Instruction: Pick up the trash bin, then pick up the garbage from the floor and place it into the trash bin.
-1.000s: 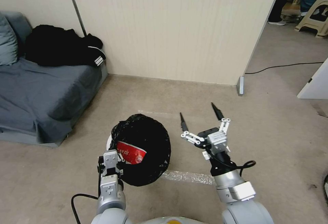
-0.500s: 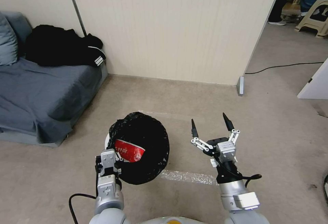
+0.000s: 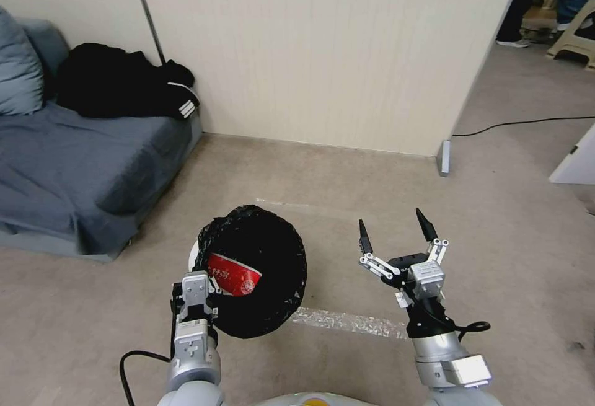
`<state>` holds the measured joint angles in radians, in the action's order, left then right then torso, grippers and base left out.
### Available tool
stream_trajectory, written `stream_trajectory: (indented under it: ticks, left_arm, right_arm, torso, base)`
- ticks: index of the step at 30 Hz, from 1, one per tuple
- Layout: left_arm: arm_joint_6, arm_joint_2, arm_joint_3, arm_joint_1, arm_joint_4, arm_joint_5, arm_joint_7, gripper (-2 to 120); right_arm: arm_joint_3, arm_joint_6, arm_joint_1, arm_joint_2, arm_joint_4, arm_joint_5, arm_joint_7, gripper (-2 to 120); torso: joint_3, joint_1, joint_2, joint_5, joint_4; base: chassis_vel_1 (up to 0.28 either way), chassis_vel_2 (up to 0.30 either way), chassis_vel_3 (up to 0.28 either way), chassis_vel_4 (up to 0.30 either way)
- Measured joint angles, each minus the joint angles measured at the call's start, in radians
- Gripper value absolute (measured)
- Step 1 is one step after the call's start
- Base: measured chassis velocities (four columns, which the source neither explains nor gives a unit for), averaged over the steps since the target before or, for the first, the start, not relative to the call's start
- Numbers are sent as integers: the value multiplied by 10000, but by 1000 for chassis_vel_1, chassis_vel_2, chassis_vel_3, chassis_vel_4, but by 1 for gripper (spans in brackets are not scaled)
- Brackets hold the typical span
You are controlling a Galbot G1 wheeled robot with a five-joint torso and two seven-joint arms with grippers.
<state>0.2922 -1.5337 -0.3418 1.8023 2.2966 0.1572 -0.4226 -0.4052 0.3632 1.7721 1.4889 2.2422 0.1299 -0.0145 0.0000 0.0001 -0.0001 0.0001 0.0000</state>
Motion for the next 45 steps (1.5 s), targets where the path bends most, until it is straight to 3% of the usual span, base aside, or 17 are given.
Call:
stream_trajectory:
  ticks: [17,45]
  left_arm:
    - [237,27,1,171,517,59,19,1]
    - [253,-97,34,197,483,215,41,1]
  right_arm:
    - [279,-347,-201,-232,-12,-86,-287,100]
    - [200,-344,-86,-346,78,-37,-203,100]
  torso:
    - [0,0,0,0,0]
    - [0,0,0,-2,0]
  base:
    - [107,104,95,98]
    - [132,128,126,121]
